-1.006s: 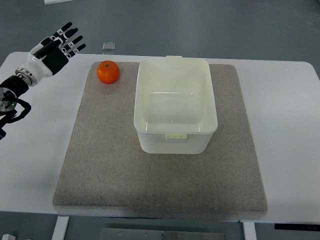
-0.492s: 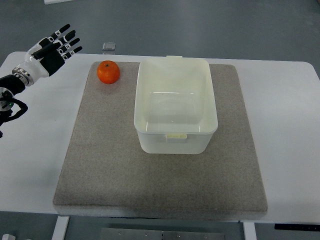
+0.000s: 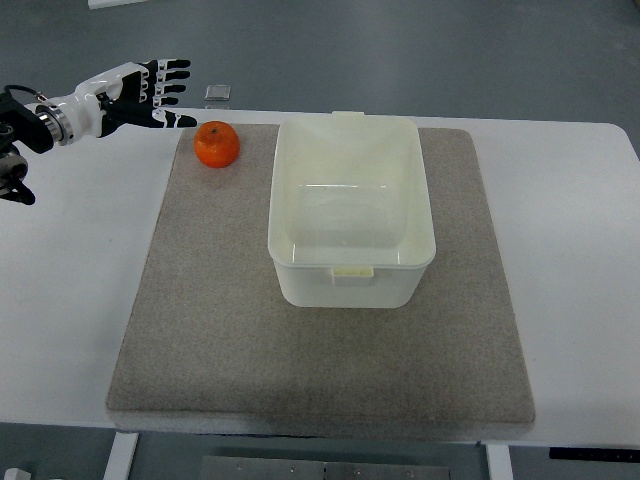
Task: Put orange in box with left hand
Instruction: 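Close the left hand's fingers around the orange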
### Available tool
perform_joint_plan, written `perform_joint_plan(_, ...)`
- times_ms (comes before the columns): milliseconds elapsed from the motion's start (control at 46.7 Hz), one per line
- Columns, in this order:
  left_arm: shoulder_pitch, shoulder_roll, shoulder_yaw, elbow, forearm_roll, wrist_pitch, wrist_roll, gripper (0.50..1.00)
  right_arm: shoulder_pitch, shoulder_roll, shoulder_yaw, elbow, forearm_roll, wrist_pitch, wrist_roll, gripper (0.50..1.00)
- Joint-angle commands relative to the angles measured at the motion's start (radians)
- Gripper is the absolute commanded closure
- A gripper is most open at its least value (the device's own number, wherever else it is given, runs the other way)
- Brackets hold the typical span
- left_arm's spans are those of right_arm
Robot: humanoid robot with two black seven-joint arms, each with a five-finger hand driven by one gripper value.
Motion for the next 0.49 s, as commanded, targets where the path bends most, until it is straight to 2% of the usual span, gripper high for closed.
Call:
perform_joint_plan(0, -0.024, -0.005, 0.0, -0.001, 0.136, 0.006, 0.0, 0.508, 0.0, 0.0, 0.0, 0.0, 0.0, 0.0, 0.0, 0.568)
perform_joint_plan(150, -0.045, -0.028, 0.028, -0.007, 0.285, 0.091, 0.0, 0.508, 0.0, 0.0, 0.0, 0.0, 0.0, 0.0, 0.0, 0.568)
perform_joint_plan(385, -0.086, -0.106, 0.268, 0.007, 0.389, 0.328, 0.0, 0.51, 0.0, 0.0, 0.0, 0.0, 0.0, 0.0, 0.0, 0.57)
perform_joint_plan(471, -0.096, -0.155, 0.354, 0.065, 0.389, 0.388, 0.0, 0.51, 0.0, 0.0, 0.0, 0.0, 0.0, 0.0, 0.0, 0.568)
